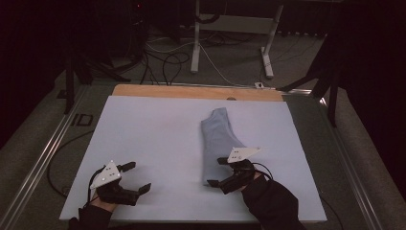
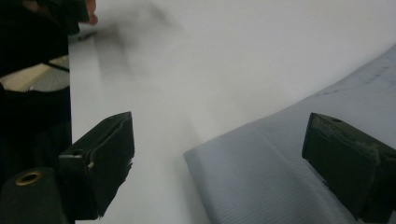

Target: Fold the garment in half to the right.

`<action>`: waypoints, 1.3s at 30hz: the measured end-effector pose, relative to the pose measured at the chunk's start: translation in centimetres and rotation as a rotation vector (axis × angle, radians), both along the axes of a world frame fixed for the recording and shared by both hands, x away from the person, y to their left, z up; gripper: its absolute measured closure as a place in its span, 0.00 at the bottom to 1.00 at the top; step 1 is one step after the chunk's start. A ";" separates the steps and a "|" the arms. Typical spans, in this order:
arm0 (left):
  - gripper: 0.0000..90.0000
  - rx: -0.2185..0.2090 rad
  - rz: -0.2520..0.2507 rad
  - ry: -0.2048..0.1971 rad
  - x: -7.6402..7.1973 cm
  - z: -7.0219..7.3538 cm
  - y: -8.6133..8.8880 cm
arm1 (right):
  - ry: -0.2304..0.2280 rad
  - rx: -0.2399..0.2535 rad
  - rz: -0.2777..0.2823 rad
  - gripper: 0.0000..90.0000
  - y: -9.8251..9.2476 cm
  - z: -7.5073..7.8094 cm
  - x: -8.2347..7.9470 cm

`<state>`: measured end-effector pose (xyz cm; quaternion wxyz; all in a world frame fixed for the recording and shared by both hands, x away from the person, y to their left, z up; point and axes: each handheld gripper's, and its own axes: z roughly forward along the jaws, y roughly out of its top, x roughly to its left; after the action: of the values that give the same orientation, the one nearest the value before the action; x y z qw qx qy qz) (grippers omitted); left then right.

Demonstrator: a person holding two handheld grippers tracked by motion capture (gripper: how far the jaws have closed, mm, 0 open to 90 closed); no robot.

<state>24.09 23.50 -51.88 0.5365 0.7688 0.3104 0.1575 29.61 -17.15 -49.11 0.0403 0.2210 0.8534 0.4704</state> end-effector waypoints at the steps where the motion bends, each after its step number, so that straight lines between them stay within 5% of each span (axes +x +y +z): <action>1: 0.03 0.001 -0.001 0.000 0.0 0.0 0.0 | -0.004 -0.001 -0.004 0.10 -0.2 0.1 0.0; 17: 0.03 -0.004 0.022 0.010 0.1 0.1 1.2 | -0.080 0.020 -0.127 0.10 -4.7 0.4 0.0; 32: 0.03 0.001 0.039 0.011 -0.1 0.0 1.8 | -0.109 0.019 -0.300 0.10 -9.8 -1.5 -2.7; 39: 0.03 0.008 0.036 0.010 0.0 -0.1 1.7 | -0.079 -0.006 -0.354 0.11 -11.6 -2.8 -4.1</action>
<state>24.06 25.20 -51.97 0.5290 0.7659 0.3263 0.1648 25.52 -28.77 -51.93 0.1568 0.3492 0.8003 0.4616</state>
